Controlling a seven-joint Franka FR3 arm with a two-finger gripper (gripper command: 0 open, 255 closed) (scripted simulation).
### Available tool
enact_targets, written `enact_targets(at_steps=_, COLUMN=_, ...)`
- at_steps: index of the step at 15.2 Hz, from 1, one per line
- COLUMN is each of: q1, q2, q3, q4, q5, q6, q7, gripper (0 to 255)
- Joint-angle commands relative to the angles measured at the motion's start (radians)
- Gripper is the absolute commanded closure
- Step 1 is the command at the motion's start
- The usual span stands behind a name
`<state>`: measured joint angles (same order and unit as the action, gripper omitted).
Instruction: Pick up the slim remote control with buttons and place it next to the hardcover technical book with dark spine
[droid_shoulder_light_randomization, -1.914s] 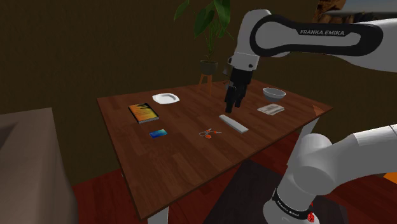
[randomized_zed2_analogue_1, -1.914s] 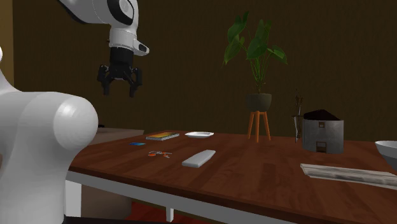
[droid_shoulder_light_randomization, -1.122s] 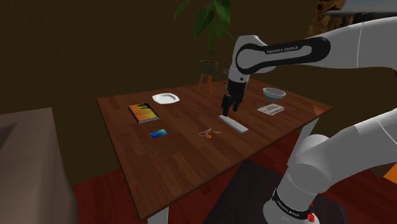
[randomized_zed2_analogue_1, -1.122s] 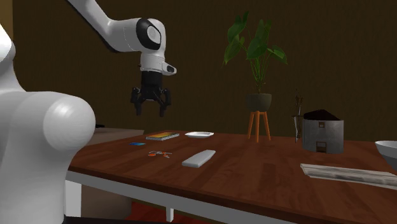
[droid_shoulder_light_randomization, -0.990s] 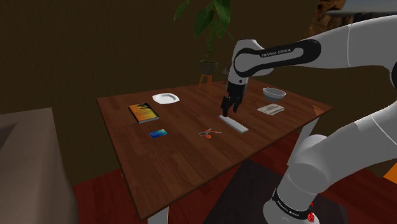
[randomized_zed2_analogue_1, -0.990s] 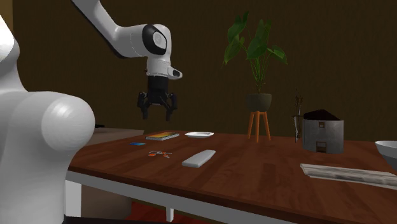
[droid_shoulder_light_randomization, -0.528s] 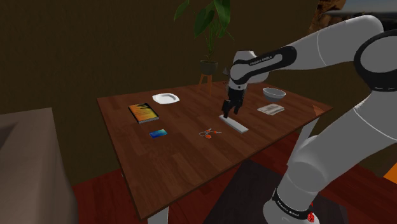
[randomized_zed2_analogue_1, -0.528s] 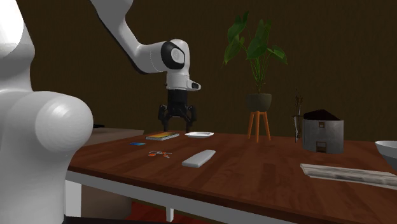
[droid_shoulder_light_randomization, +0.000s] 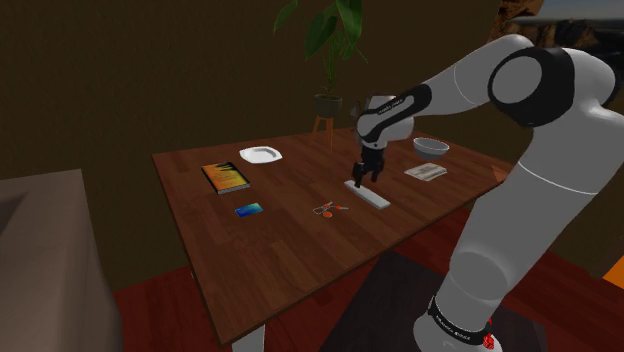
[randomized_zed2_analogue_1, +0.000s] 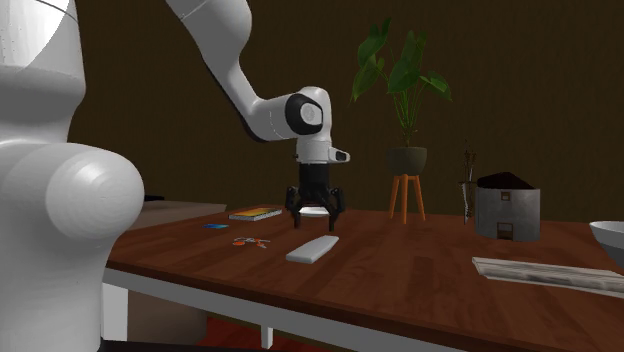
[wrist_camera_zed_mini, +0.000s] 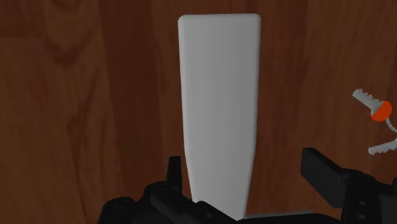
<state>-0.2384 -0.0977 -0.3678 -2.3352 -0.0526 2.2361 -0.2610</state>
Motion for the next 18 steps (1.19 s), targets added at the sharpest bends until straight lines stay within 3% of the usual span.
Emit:
enact_targets(at_steps=1, q1=-0.006, q2=0.031, q3=-0.009, q4=0.003, q5=0.008, q6=0.028, q7=-0.010, gripper=0)
enact_targets(at_steps=8, q1=-0.006, q2=0.091, q3=-0.012, q4=-0.031, q5=0.035, q6=0.119, q7=-0.030, gripper=0)
enact_targets(at_steps=15, q1=-0.006, q2=0.091, q3=-0.012, q4=-0.031, q5=0.035, q6=0.119, q7=-0.030, gripper=0)
enact_targets(at_steps=16, q1=-0.006, q2=0.091, q3=-0.012, q4=-0.031, q5=0.035, q6=0.119, q7=-0.030, gripper=255)
enact_targets(at_steps=18, q1=-0.006, q2=0.091, q3=-0.012, q4=-0.031, q5=0.035, q6=0.119, q7=-0.030, gripper=255)
